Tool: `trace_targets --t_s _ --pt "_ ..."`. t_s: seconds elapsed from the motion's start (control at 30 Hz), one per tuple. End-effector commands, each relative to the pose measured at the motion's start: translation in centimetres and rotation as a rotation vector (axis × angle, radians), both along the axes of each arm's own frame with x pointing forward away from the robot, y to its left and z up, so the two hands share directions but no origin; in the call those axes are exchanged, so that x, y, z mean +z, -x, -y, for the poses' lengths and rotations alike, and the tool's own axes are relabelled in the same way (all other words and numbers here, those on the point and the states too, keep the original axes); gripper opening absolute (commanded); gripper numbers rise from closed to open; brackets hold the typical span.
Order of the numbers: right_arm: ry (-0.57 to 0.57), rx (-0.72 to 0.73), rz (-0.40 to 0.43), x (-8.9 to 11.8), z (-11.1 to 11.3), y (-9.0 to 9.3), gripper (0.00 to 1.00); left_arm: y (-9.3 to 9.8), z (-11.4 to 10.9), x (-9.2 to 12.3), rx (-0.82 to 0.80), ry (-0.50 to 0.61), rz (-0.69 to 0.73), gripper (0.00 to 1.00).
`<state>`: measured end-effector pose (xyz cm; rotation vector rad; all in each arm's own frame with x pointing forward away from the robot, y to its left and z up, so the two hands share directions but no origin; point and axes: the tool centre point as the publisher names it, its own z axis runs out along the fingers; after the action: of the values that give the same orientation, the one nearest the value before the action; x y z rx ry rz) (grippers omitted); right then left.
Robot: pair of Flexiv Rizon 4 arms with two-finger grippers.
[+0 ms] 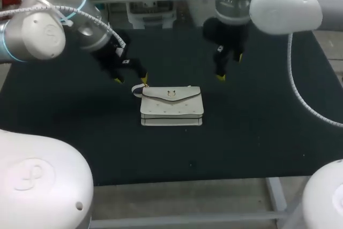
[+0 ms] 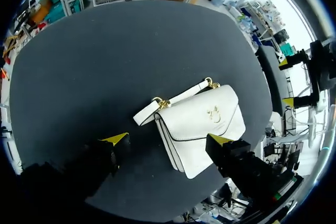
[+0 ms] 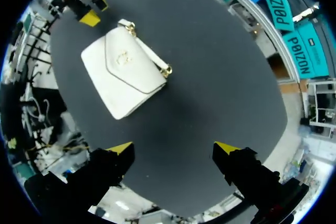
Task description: Pick up the bag, open it, inspect its contents, close it, and place it on the opposite side
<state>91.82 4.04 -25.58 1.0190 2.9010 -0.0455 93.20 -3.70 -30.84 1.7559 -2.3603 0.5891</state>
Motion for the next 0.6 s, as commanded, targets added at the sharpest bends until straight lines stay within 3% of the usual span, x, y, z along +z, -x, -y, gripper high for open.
trace_targets --t_s 0.03,0.17,0.4,0.6 --pt "-0.112 -0.296 -0.264 -0.1 -0.7 -1.1 1.0 -0.3 0.4 -0.2 0.237 -0.021 -0.126 1.0" --pt "-0.139 -0.449 -0.294 -0.4 -0.7 -0.7 1.0 0.3 0.1 -0.1 0.304 0.007 -0.123 1.0" --pt "-0.179 -0.691 -0.259 -0.2 -0.4 1.0 1.0 1.2 0.1 0.0 0.394 0.056 -0.14 1.0" --pt "-0.206 -0.722 -0.239 0.1 -0.5 1.7 1.0 1.2 0.3 0.0 0.413 0.028 -0.126 1.0"
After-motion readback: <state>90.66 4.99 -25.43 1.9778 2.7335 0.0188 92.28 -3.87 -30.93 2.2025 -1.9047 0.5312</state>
